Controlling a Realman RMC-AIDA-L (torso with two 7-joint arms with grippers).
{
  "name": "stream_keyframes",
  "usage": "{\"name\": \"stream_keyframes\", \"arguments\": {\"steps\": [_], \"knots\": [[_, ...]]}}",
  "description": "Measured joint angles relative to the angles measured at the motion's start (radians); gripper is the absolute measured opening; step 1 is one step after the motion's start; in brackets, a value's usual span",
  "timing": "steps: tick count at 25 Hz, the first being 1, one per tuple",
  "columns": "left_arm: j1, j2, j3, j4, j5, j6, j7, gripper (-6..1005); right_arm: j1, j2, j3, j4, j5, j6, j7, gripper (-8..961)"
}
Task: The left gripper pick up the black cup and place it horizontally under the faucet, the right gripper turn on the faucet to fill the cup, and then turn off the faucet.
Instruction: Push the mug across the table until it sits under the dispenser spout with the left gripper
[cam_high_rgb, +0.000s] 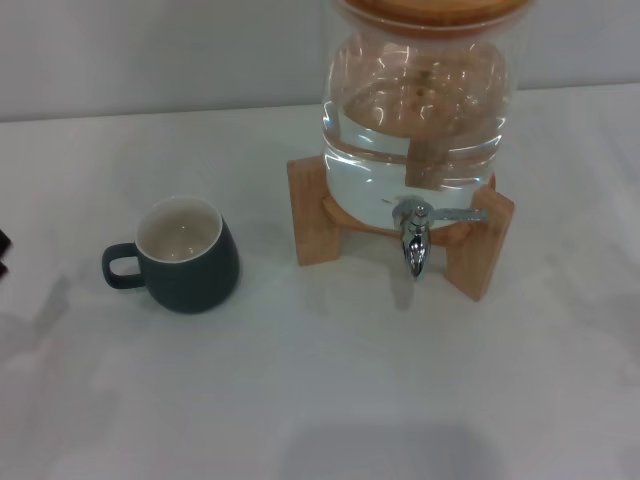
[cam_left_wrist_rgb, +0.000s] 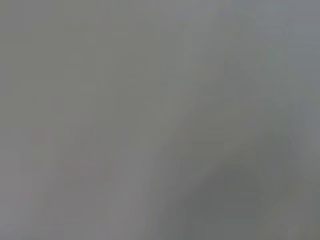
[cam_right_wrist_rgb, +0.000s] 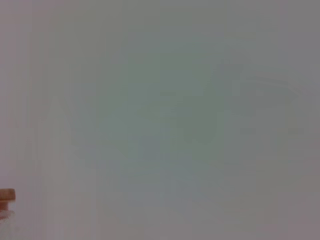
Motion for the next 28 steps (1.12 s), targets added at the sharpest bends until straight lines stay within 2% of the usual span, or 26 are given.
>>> {"name": "stream_keyframes", "arguments": {"steps": [8, 13, 20, 28], "knots": [[-0.013, -0.006, 0.006, -0.054, 0.068, 0.052, 0.066, 894, 0.006, -0.001, 0.001, -0.012, -0.002, -0.005, 0.001, 764], [-0.047, -0.007, 0.006, -0.090, 0.088, 0.083, 0.100, 892, 0.005, 0.000, 0.001, -0.012, -0.004, -0.004, 0.001, 764], [-0.103, -0.007, 0.006, -0.095, 0.167, 0.127, 0.103, 889, 0.003, 0.002, -0.002, -0.005, -0.007, 0.000, 0.001, 764], [-0.134, -0.007, 0.006, -0.096, 0.179, 0.166, 0.103, 867, 0.002, 0.003, 0.000, -0.002, -0.006, 0.011, 0.001, 764]]}}
